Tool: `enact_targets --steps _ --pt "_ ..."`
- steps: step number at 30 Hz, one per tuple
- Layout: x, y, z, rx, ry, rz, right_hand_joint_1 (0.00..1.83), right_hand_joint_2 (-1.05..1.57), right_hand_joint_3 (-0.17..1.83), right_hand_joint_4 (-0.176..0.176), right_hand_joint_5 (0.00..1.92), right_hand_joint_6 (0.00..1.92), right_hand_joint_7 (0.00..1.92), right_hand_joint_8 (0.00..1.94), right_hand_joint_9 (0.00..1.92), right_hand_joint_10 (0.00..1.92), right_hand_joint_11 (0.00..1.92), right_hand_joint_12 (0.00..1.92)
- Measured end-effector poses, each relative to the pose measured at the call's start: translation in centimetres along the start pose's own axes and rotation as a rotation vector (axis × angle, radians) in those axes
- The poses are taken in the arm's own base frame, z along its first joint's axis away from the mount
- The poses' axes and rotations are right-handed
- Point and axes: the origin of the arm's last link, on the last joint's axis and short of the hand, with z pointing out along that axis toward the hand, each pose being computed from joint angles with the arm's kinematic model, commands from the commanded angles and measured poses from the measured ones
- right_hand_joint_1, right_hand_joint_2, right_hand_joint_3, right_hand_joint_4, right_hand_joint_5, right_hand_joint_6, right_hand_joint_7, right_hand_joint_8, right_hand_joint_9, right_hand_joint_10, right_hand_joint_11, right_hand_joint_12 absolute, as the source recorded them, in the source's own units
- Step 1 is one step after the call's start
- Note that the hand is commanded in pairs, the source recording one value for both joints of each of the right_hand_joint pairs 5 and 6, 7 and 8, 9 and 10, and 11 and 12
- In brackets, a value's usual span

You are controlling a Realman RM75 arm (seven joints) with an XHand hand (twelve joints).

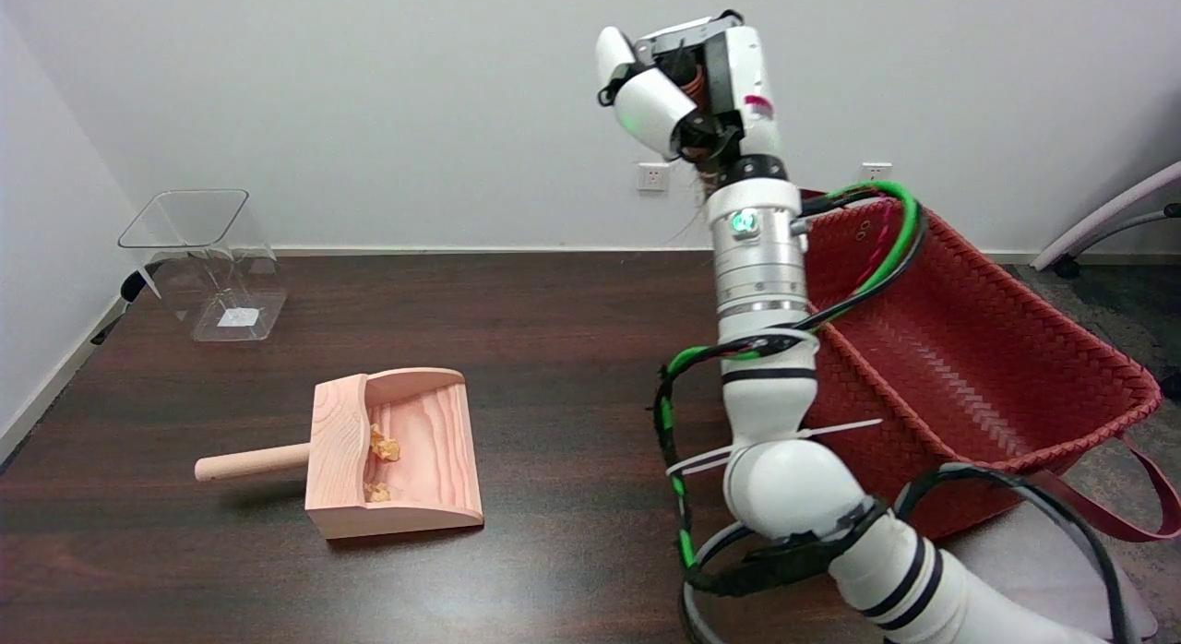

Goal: Place the broom into the brown storage basket.

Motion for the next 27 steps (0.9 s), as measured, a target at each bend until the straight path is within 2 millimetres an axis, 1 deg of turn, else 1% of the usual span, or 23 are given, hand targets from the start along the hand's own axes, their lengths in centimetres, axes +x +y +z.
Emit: enact_targets --steps 3,8,11,17,23,27 --pt "0.8 0.2 0.4 0.004 0.013 -0.02 1.04 1.57 0.78 0.0 1.92 1.92 1.92 1.92 1.92 1.92 1.92 1.92" --pt "2.3 0.7 1.2 0.005 0.035 -0.068 1.04 1.57 0.75 0.0 1.92 1.92 1.92 1.92 1.92 1.92 1.92 1.92" --pt "3.2 1.0 1.6 0.007 0.046 -0.093 1.03 1.57 0.65 0.0 1.92 1.92 1.92 1.92 1.92 1.92 1.92 1.92" --pt "5.0 1.9 2.3 0.008 0.055 -0.13 1.03 1.57 0.58 0.0 1.92 1.92 1.92 1.92 1.92 1.92 1.92 1.92" --pt "6.5 2.9 2.5 -0.008 0.058 -0.149 1.02 1.57 0.46 0.0 1.92 1.92 1.92 1.92 1.92 1.92 1.92 1.92" --pt "7.4 3.8 2.3 -0.034 0.053 -0.162 1.02 1.57 0.45 0.0 1.92 1.92 1.92 1.92 1.92 1.92 1.92 1.92"
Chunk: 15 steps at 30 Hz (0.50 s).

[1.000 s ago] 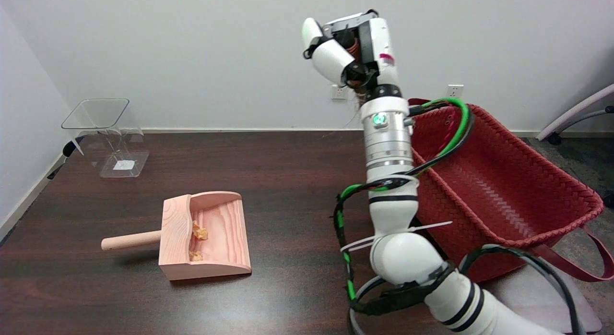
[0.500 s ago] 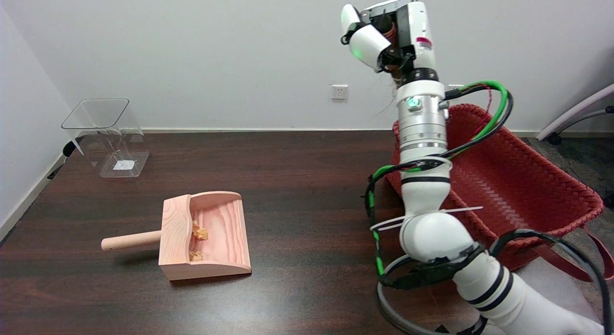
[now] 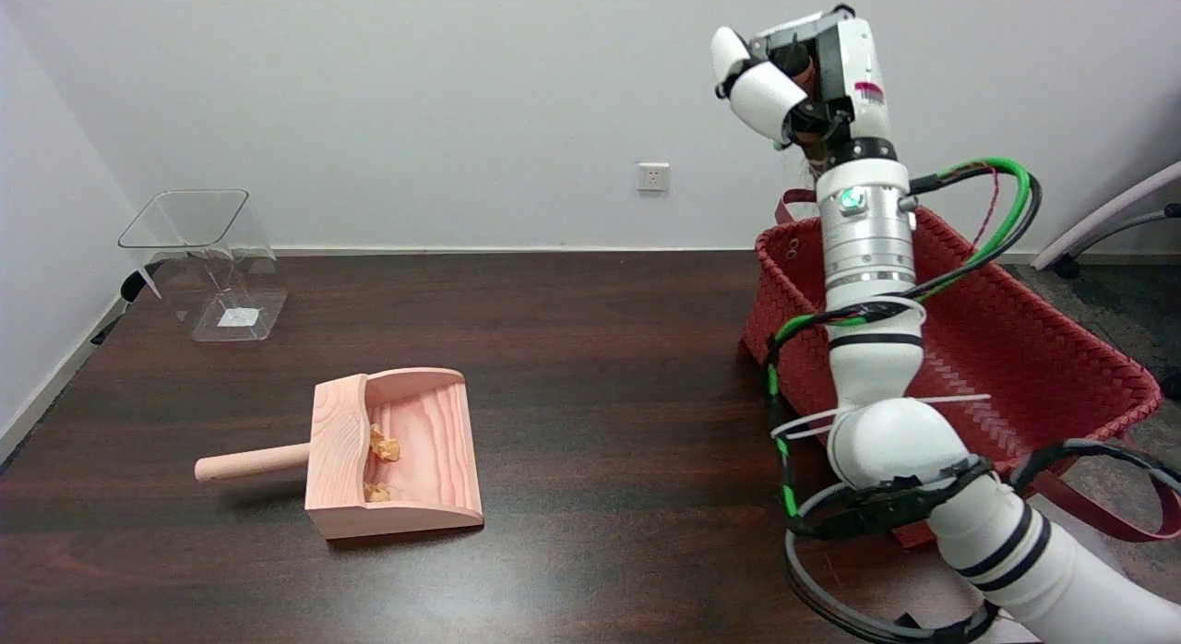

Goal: Place the broom into the brown storage basket.

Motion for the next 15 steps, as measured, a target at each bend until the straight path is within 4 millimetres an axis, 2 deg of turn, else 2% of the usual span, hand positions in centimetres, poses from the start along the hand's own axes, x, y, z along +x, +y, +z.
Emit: enact_targets --steps 8,15 --pt "1.2 2.4 -1.0 -0.061 -0.021 -0.008 1.01 1.57 0.41 0.0 1.92 1.92 1.92 1.92 1.92 1.92 1.92 1.92" --pt "2.0 3.7 -1.6 -0.084 -0.04 -0.008 1.01 1.57 0.42 0.0 1.92 1.92 1.92 1.92 1.92 1.92 1.92 1.92"
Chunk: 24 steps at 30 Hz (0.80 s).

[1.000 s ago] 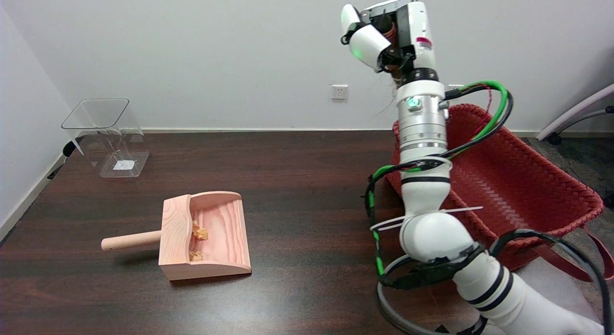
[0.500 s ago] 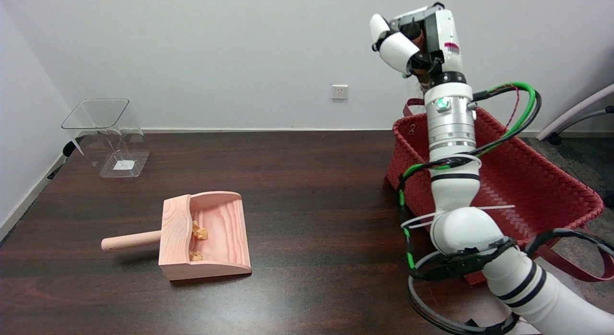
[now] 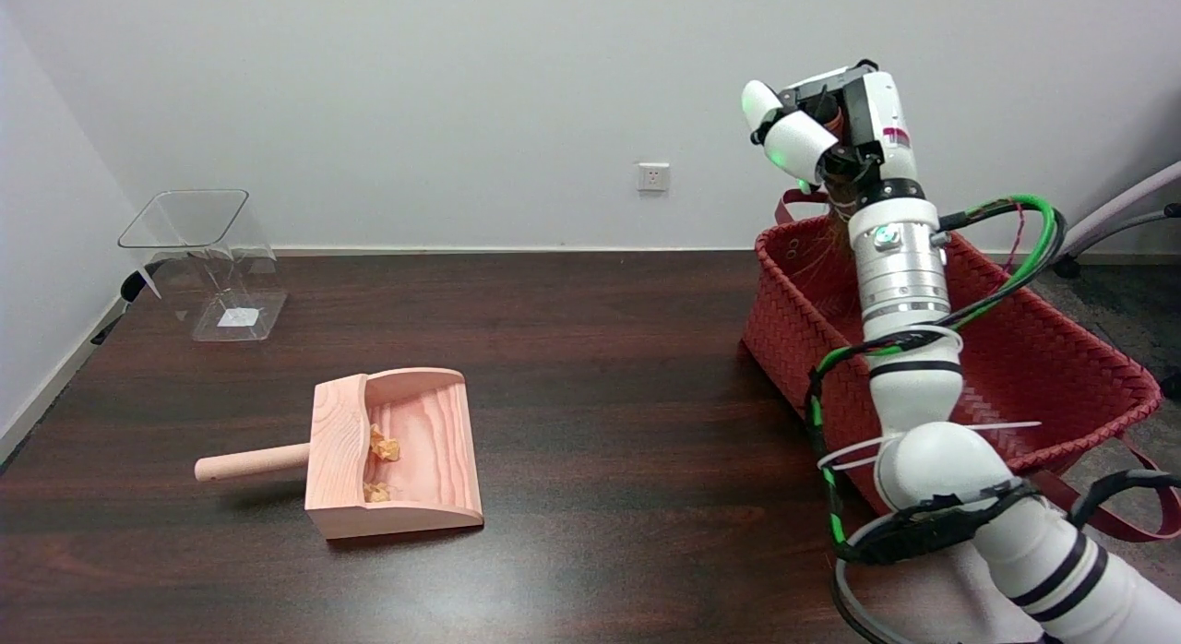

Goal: Place the broom into the brown storage basket.

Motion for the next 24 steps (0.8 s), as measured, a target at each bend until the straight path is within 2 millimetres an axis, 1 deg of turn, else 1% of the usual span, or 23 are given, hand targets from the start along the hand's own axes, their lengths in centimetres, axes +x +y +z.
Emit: enact_targets --steps 2,8,12,19,24 --pt "0.2 0.3 -0.1 -0.001 -0.009 -0.004 1.01 1.57 0.43 0.0 1.92 1.92 1.92 1.92 1.92 1.92 1.92 1.92" --pt "0.6 1.3 -0.6 -0.015 -0.04 -0.018 1.0 1.57 0.53 0.0 1.92 1.92 1.92 1.92 1.92 1.92 1.92 1.92" --pt "0.6 2.0 -1.1 -0.029 -0.063 -0.027 1.0 1.57 0.66 0.0 1.92 1.92 1.92 1.92 1.92 1.92 1.92 1.92" --pt "0.2 3.2 -2.0 -0.055 -0.105 -0.045 0.99 1.57 0.97 0.0 1.92 1.92 1.92 1.92 1.92 1.92 1.92 1.92" --pt "-0.2 4.1 -2.6 -0.064 -0.128 -0.045 0.99 1.57 0.99 0.0 1.92 1.92 1.92 1.92 1.92 1.92 1.92 1.92"
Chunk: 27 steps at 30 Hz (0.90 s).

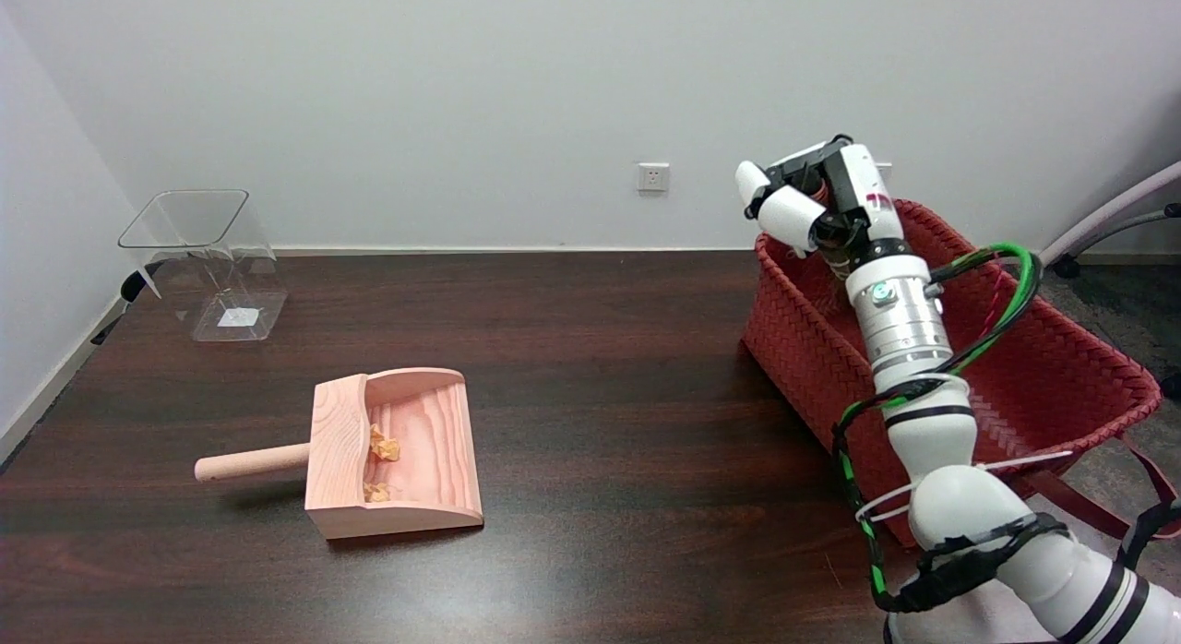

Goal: Place the broom into the brown storage basket.

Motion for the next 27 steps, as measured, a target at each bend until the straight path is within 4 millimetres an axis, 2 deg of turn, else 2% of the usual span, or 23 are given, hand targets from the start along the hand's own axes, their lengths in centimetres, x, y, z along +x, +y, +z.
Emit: enact_targets --steps 16,21,27 --pt "-1.0 3.1 -1.4 -0.003 -0.009 0.018 0.99 1.57 0.93 0.0 1.92 1.92 1.92 1.92 1.92 1.92 1.92 1.92" --pt "-1.0 3.5 -1.7 0.001 -0.002 0.024 0.82 1.57 0.77 0.0 1.92 1.92 1.92 1.92 1.92 1.92 1.92 1.92" --pt "-1.2 3.7 -2.1 0.007 -0.002 0.032 0.75 1.57 0.65 0.0 1.51 1.51 1.92 1.92 1.51 1.51 1.51 1.51"
